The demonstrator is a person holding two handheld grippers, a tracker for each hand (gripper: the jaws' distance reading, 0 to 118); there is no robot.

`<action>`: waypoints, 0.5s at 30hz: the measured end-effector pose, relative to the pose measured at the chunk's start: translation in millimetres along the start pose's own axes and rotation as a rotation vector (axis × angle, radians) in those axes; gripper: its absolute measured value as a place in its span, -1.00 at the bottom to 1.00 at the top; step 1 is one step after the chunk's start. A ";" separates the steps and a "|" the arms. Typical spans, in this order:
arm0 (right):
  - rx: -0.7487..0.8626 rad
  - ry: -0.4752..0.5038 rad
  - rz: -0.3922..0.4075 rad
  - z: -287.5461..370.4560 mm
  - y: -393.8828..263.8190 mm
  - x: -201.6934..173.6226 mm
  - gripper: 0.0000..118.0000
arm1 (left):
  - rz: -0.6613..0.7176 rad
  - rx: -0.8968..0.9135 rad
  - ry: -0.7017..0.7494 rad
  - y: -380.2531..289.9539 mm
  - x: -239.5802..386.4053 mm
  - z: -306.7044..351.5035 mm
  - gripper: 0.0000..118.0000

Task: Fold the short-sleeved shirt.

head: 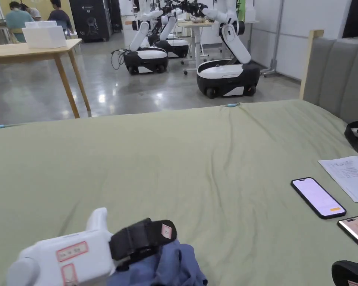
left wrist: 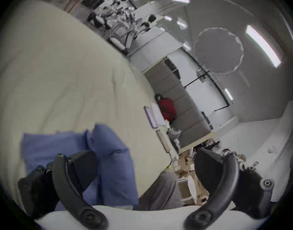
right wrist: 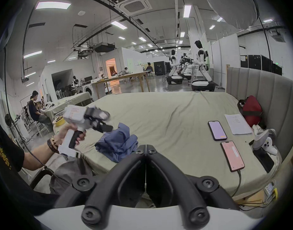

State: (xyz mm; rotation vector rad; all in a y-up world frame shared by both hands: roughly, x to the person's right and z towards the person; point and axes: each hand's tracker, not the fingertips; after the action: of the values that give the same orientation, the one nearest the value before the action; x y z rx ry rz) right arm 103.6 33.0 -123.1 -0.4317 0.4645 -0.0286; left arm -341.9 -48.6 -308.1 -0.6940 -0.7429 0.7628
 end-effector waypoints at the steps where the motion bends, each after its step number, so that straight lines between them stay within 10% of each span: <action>1: 0.001 0.002 0.005 -1.6 0.4 -0.5 -0.99 | -0.026 0.021 -0.003 5.3 8.3 17.1 0.96; 5: 0.011 0.023 0.012 -7.2 -2.3 -0.8 -0.99 | -0.147 0.129 0.091 8.0 16.6 83.5 0.73; 6: 0.014 0.031 0.011 -8.8 -2.5 -1.4 -0.99 | -0.181 0.151 0.124 4.2 14.3 96.4 0.25; 7: 0.015 0.040 0.010 -10.9 -2.2 -4.2 -0.99 | -0.193 0.157 0.163 -0.5 9.7 106.1 -0.76; 8: 0.016 0.048 0.010 -12.7 -2.3 -5.1 -0.99 | -0.186 0.157 0.219 -5.5 3.3 111.3 -1.00; 15: 0.000 0.075 0.028 -23.8 -1.0 -13.3 -0.99 | -0.162 0.094 0.191 -23.7 -2.8 94.2 -1.00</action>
State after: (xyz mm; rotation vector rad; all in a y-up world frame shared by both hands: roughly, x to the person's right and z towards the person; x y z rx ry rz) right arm 81.3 24.3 -136.2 -0.4248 0.5440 -0.0175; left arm -409.4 -37.7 -239.1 -0.6044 -0.5782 0.5710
